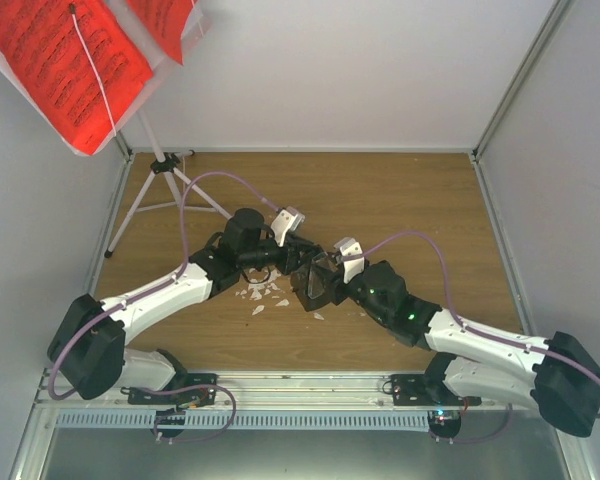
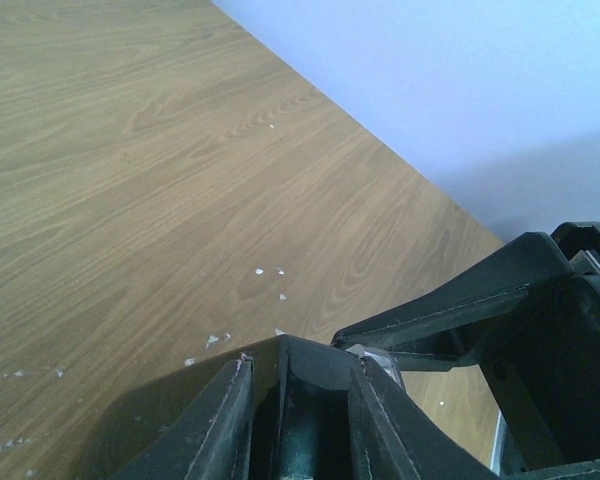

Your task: Pack up the instrument practice props

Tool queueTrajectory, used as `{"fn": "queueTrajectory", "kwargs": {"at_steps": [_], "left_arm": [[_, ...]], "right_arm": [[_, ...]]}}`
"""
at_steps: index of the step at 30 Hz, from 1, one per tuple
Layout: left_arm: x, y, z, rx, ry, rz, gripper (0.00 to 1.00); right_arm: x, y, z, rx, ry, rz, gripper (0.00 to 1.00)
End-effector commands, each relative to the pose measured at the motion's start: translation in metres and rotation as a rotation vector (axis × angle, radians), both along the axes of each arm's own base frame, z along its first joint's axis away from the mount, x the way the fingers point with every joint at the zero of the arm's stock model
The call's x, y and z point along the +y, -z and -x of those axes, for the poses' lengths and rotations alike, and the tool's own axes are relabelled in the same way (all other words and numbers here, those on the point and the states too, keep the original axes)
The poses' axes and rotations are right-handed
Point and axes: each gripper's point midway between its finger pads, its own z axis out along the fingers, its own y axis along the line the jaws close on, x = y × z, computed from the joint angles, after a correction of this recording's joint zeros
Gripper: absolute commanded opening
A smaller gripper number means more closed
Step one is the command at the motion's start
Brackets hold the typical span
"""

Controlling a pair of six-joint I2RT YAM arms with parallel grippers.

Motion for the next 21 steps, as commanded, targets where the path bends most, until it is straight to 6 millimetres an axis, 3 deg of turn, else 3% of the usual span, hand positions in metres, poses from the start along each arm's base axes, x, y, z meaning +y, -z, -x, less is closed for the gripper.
{"fn": "queueTrajectory", "kwargs": {"at_steps": [1,5,7,12,18,21], "left_arm": [[-0.014,0.041,0.067,0.202,0.198,-0.073,0.3],[-0.012,0.016,0.051,0.112,0.142,-0.061,0.4],[-0.01,0.0,0.043,0.065,0.105,-0.048,0.5],[0.002,-0.03,0.027,-0.048,0.001,-0.029,0.76],[0.007,-0.031,0.028,-0.091,0.012,-0.046,0.97],[0.003,-0.026,0.033,-0.091,0.028,-0.059,0.99]], "right_arm": [[-0.01,0.018,-0.01,0.052,0.082,0.061,0.37],[-0.022,0.003,-0.008,0.029,0.111,0.06,0.61],[-0.03,-0.005,-0.004,0.016,0.119,0.056,0.72],[-0.049,-0.014,0.006,0.01,0.141,0.065,0.87],[-0.066,-0.02,0.009,0.012,0.175,0.039,0.98],[-0.077,-0.022,0.004,0.019,0.219,0.002,1.0]]}}
